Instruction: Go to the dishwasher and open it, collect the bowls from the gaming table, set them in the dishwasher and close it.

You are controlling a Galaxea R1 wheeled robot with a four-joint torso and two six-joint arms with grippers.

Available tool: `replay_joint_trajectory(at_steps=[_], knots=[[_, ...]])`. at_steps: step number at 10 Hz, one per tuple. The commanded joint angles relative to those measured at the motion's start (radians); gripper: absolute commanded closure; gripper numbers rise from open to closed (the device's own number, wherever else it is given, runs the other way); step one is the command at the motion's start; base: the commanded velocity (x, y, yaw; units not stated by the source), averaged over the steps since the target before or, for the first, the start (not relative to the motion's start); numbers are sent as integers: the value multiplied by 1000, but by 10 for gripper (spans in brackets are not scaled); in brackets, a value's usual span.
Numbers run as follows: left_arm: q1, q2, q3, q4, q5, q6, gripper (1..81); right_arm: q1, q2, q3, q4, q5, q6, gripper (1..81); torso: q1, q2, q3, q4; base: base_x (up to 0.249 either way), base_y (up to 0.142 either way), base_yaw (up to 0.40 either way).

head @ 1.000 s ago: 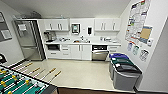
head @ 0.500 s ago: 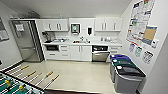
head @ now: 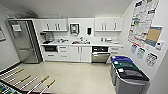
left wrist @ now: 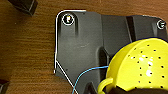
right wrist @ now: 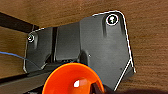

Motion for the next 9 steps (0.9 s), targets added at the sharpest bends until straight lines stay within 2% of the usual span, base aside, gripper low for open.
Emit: replay_joint_trajectory(at_steps=[1,5,9], knots=[[-48,-4,-2,-3,63,7,811,47,-20,2,-10,-47,-2,811,0,0,0,0,195,-77,0],[-48,-4,-2,-5,63,7,811,47,-17,-5,-10,-47,-2,811,0,0,0,0,194,-77,0],[-48,-4,-2,-5,63,7,811,48,-16,-5,-10,-47,-2,811,0,0,0,0,194,0,0]])
